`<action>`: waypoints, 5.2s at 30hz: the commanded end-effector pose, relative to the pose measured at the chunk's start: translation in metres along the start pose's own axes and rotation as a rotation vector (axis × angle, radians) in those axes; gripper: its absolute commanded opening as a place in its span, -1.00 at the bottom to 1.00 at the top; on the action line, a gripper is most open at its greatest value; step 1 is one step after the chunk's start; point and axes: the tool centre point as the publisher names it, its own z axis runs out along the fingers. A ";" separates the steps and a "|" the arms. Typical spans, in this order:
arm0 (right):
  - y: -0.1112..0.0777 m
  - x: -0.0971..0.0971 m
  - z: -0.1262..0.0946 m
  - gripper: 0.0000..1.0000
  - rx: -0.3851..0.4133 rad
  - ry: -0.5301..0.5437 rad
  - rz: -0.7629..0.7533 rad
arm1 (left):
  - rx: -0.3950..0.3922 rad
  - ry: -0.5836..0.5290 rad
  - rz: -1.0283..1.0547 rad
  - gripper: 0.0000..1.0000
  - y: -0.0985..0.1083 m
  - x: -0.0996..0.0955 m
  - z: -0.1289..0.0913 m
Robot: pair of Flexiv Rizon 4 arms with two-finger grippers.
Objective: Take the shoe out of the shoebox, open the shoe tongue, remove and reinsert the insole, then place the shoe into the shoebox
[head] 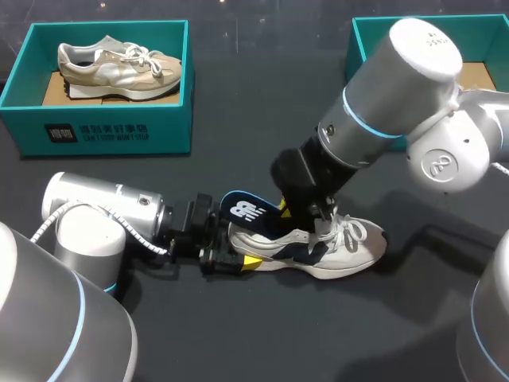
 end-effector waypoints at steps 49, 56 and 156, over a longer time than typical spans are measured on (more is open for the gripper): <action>0.035 -0.001 0.010 -0.03 -0.277 0.390 0.369 | -0.003 0.001 0.000 -1.00 0.003 -0.001 0.000; 0.039 0.002 0.011 -0.04 -0.288 0.409 0.410 | -0.003 0.001 0.000 -1.00 0.003 -0.001 0.000; 0.119 0.022 -0.151 -1.00 -0.872 0.125 0.182 | -0.003 0.001 0.000 -1.00 0.003 -0.001 0.000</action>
